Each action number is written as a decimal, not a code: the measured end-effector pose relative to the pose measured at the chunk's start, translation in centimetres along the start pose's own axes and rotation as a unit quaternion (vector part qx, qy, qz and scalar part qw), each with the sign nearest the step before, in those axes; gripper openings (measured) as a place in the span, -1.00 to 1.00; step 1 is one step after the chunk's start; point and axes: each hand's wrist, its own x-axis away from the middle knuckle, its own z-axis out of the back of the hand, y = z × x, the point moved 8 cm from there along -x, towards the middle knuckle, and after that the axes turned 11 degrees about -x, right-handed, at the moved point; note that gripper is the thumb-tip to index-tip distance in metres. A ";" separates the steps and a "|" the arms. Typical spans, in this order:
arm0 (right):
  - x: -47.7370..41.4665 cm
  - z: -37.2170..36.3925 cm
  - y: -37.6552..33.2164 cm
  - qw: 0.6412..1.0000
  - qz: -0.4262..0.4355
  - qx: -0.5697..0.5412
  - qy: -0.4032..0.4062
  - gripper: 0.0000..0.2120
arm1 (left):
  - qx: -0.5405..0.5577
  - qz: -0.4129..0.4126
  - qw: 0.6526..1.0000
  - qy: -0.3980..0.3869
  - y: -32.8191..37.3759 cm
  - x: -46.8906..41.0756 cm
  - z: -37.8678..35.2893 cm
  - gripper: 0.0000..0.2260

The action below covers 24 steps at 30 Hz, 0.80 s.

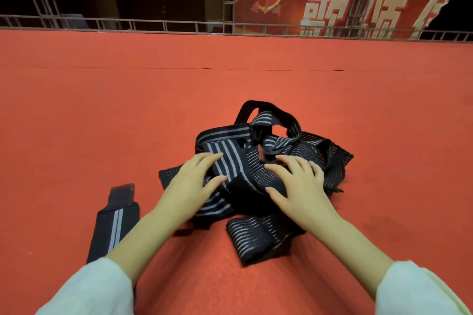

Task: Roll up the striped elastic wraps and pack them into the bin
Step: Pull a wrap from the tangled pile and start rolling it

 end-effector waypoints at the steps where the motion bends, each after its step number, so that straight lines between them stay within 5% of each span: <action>1: -0.2 -0.3 0.7 1.000 -0.023 -0.004 -0.022 -0.55 | 0.007 -0.013 1.000 -0.004 1.2 -0.9 -0.2 -0.52; 5: -0.4 -1.0 3.0 0.993 -0.080 -0.019 -0.081 -0.48 | 0.009 -0.058 0.996 -0.065 5.9 -3.3 -2.8 -0.41; 12: 1.0 -1.9 6.1 0.983 -0.090 -0.022 -0.159 -0.48 | -0.156 -0.062 0.965 -0.203 6.1 -2.0 -10.4 -0.26; 16: 0.3 -0.8 6.2 0.986 -0.086 -0.062 -0.126 -0.55 | -0.193 -0.060 0.959 -0.197 5.9 -1.7 -10.8 -0.08; 20: -0.8 1.5 7.3 0.989 -0.071 -0.126 -0.011 -0.69 | -0.216 -0.072 0.952 -0.203 5.5 -1.5 -10.7 0.09; 24: -1.7 0.6 10.1 0.980 -0.127 -0.145 -0.040 -0.49 | -0.195 -0.071 0.952 -0.225 5.2 -1.5 -10.5 0.12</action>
